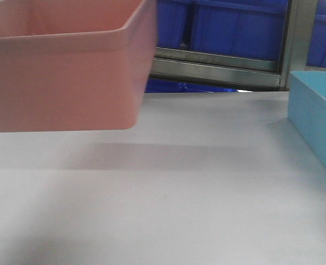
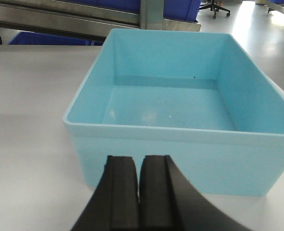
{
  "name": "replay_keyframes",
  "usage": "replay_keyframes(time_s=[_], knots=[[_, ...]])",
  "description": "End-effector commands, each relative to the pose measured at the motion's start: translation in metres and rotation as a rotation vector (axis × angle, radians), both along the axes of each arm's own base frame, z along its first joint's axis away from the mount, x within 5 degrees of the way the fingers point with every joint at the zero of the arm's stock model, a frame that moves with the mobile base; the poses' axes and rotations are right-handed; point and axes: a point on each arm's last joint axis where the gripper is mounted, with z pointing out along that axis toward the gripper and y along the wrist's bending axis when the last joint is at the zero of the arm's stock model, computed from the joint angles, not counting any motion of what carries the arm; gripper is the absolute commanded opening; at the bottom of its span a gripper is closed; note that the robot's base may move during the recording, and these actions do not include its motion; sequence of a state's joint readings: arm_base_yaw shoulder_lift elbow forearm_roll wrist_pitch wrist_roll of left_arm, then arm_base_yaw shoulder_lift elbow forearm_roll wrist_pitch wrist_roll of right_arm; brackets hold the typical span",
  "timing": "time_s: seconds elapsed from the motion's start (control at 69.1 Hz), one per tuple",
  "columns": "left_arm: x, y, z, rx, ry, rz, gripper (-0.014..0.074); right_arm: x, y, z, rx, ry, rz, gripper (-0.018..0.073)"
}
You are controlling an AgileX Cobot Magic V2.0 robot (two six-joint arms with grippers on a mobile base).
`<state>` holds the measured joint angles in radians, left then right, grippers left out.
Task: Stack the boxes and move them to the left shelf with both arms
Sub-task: 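Lift the pink bin with the left gripper and carry it toward center, then set the pink bin down at table center and open the left gripper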
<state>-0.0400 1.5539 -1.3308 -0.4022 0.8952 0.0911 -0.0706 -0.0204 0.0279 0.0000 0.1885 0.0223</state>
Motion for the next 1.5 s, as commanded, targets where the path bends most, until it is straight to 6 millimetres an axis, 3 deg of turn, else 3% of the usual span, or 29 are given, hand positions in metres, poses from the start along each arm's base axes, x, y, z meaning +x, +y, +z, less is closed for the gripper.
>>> replay_keyframes(time_s=[0.0,0.318,0.607,0.926,1.49], knots=[[-0.001,-0.021,0.025,-0.127,-0.112,0.044,-0.0006,0.001,-0.001,0.014,-0.02,-0.093,-0.007,0.0046],[0.005,-0.084,-0.01,-0.168,-0.039,-0.03,-0.0002,0.001,-0.001,0.014,-0.02,-0.093,-0.007,0.0046],[0.014,-0.121,-0.049,-0.135,0.022,-0.076,-0.0002,0.001,0.0,0.014,-0.018,-0.093,-0.007,0.0046],[0.023,-0.129,-0.079,-0.084,0.068,-0.09,-0.0002,0.001,0.0,0.014,-0.017,-0.093,-0.007,0.0046],[0.032,-0.127,-0.078,-0.162,0.047,0.091,-0.0002,0.001,0.0,0.014,-0.016,-0.093,-0.007,0.0046]])
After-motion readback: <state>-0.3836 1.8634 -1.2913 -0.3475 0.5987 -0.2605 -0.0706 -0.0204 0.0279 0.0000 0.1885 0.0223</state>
